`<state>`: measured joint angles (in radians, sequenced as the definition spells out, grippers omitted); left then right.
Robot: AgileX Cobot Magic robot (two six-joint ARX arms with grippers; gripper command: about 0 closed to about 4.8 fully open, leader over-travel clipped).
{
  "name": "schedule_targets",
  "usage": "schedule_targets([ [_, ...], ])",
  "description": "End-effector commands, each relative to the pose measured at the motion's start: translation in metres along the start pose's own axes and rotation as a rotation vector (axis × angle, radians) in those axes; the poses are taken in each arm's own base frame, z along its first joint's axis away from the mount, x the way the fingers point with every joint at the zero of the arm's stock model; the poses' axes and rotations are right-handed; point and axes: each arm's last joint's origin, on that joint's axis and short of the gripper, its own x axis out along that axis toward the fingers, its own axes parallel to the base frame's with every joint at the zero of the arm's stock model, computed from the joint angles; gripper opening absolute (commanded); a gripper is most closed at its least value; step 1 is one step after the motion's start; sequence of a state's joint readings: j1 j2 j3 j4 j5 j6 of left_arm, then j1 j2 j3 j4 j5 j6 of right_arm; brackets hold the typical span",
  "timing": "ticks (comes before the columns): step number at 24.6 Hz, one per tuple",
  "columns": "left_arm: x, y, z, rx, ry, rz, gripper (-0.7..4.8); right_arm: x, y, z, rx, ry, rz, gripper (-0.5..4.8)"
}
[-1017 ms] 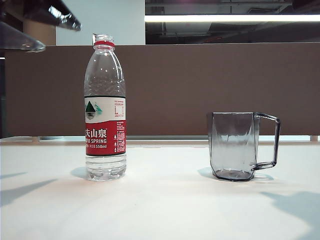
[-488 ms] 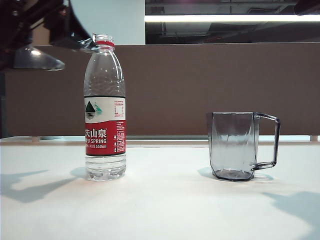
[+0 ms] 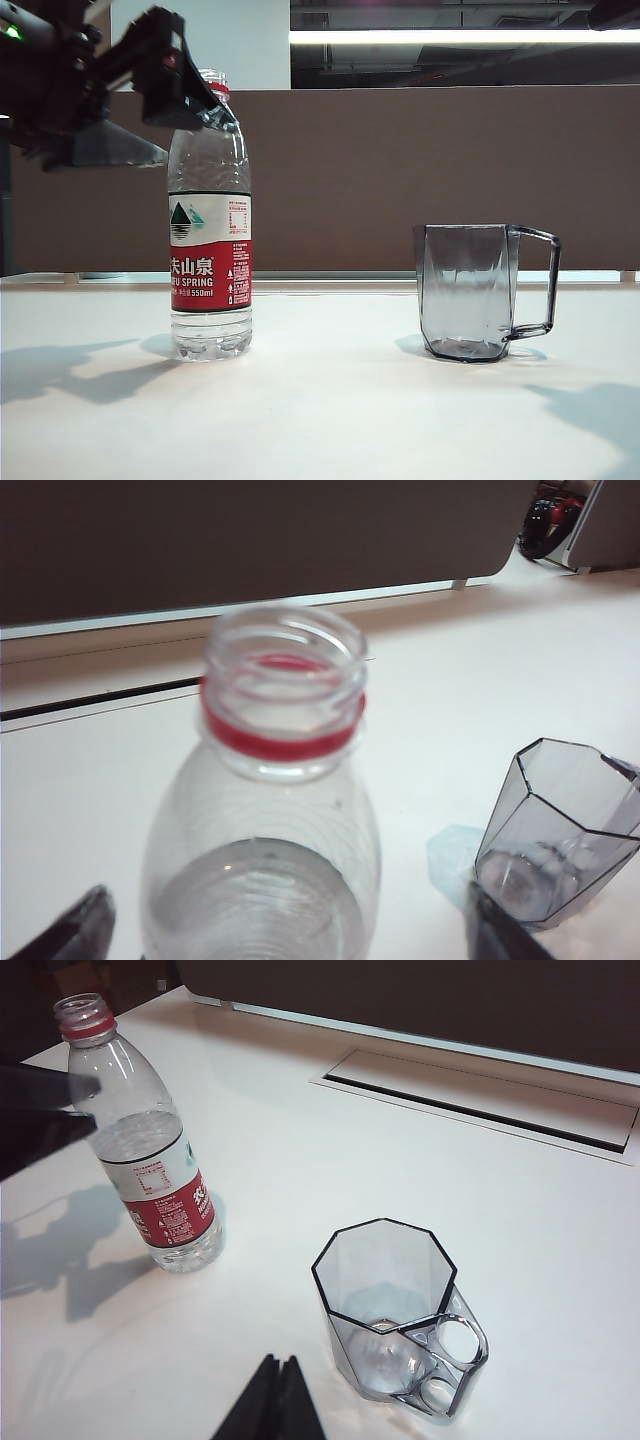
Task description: Pick up the mineral water bottle with the left hand on the table and pour water into the mug until it's half full.
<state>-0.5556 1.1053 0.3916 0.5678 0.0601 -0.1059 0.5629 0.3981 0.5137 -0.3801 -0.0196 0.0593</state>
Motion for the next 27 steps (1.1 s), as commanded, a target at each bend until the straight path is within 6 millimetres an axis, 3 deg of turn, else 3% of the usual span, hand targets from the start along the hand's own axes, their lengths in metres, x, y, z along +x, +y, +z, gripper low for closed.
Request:
schedule_targets([
  [1, 0.007, 0.001, -0.003, 0.002, -0.007, -0.002, 4.79, -0.001, 0.0, 0.004, -0.001, -0.026, 0.004, -0.09],
  [12, 0.033, 0.005, -0.028, -0.001, 0.017, -0.002, 4.79, -0.001, 0.0, 0.004, -0.001, -0.026, 0.008, -0.09],
  [27, 0.045, 0.007, -0.043, -0.004, 0.006, -0.003, 4.79, -0.001, 0.0, 0.004, -0.001, -0.026, 0.008, -0.09],
])
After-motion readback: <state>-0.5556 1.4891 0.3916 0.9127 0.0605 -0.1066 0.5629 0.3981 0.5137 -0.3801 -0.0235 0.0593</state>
